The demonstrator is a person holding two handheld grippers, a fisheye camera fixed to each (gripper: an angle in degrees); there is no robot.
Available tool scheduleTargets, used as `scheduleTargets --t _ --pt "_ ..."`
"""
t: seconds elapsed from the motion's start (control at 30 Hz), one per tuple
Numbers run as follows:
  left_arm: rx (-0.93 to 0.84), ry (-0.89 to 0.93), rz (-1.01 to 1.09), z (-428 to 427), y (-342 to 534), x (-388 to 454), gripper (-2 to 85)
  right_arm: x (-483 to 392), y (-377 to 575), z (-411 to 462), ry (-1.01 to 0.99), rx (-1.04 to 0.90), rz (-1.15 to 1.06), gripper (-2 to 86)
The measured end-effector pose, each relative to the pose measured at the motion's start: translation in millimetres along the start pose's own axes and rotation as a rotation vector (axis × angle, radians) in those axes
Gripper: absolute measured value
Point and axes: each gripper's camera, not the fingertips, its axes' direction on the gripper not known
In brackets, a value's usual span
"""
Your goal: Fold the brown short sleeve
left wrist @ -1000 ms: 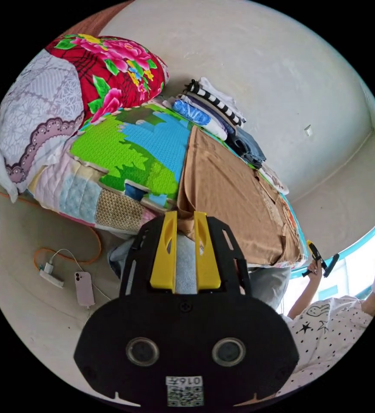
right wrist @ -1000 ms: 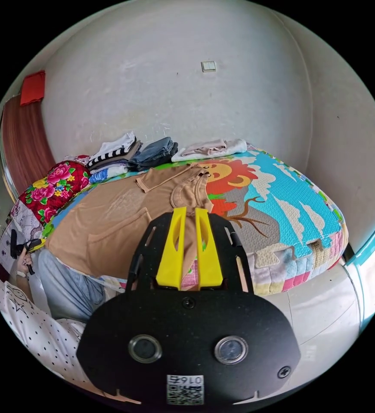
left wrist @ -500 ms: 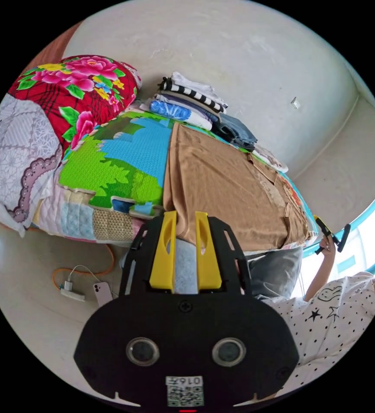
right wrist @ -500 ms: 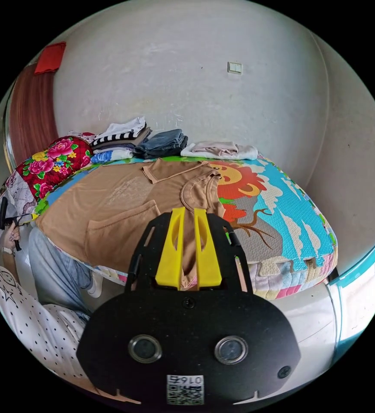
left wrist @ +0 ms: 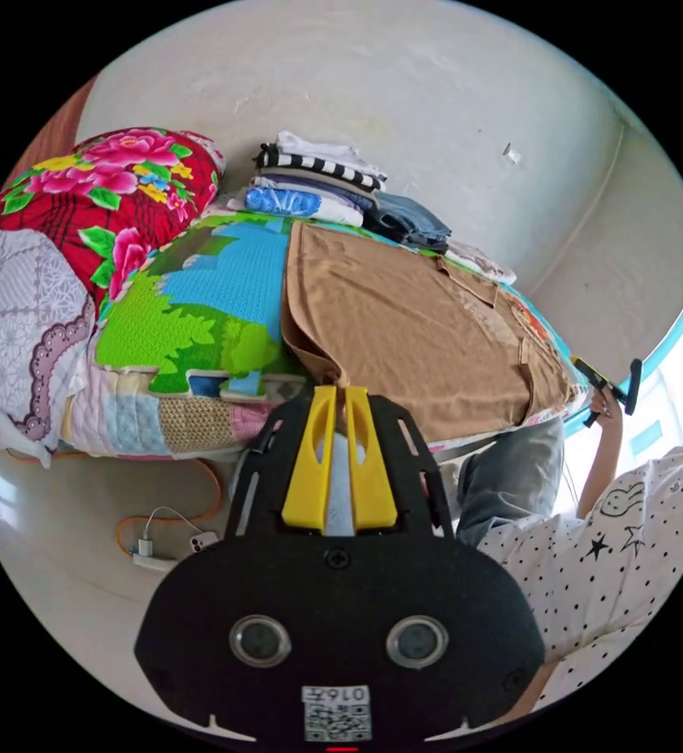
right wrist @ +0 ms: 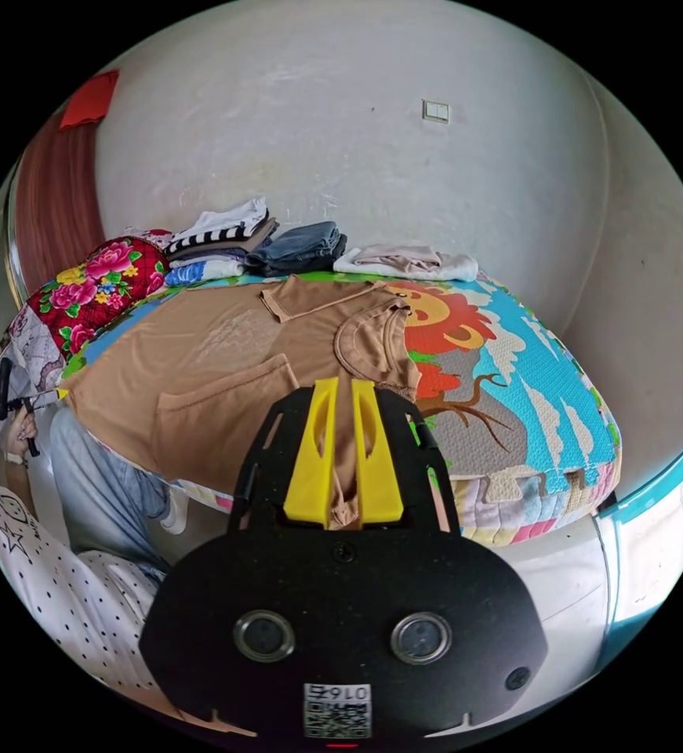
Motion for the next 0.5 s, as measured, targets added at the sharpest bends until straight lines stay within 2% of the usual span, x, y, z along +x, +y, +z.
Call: scheduleTargets --t 0.17,0.33,0.5 --pt "0.134 0.073 -0.023 -19.9 -14.1 25.0 0.7 -12.4 -10.5 -5.7 -0.008 0.003 -0.025 1.6" --pt "-0.031 0.108 0.141 24.6 -28.7 92.2 6.6 -22.5 -20.1 -1.4 -0.038 -0.01 -0.031 1.5" --pt "-0.061 0.051 0.187 43.1 -25.4 121.1 7.1 -30.1 -28.5 1.5 -0.03 -0.042 -0.054 1.5"
